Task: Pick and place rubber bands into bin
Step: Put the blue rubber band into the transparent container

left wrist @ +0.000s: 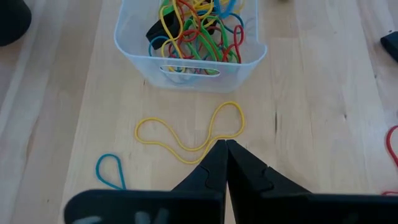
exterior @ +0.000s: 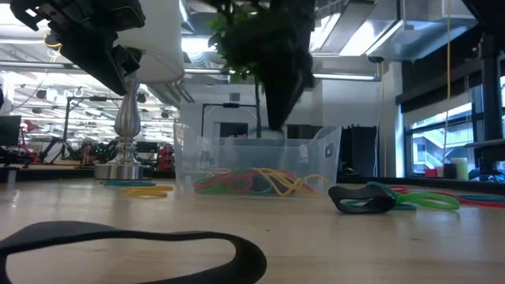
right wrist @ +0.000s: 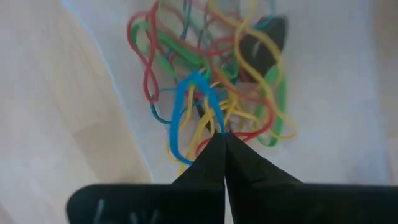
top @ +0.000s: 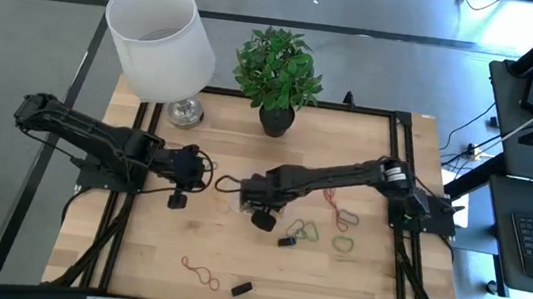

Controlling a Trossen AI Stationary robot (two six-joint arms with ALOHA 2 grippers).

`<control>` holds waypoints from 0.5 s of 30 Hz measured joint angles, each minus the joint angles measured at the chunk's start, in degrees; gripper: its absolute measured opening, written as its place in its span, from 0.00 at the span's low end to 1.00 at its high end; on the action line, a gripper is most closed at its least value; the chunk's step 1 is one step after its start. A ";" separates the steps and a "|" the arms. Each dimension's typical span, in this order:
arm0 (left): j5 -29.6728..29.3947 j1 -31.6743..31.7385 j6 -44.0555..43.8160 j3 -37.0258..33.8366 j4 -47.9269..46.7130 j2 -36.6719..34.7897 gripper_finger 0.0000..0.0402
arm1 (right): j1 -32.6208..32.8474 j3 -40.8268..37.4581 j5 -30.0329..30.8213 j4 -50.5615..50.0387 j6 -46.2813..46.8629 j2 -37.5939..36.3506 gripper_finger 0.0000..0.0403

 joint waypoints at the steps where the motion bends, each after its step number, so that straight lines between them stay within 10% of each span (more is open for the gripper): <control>1: 0.00 0.00 -0.01 0.00 -0.01 0.00 0.00 | 0.01 0.00 -0.17 0.00 -0.03 0.83 0.00; 15: -0.01 0.00 -0.02 0.02 -0.02 0.00 0.01 | 0.00 0.00 0.79 -3.24 1.65 4.16 0.11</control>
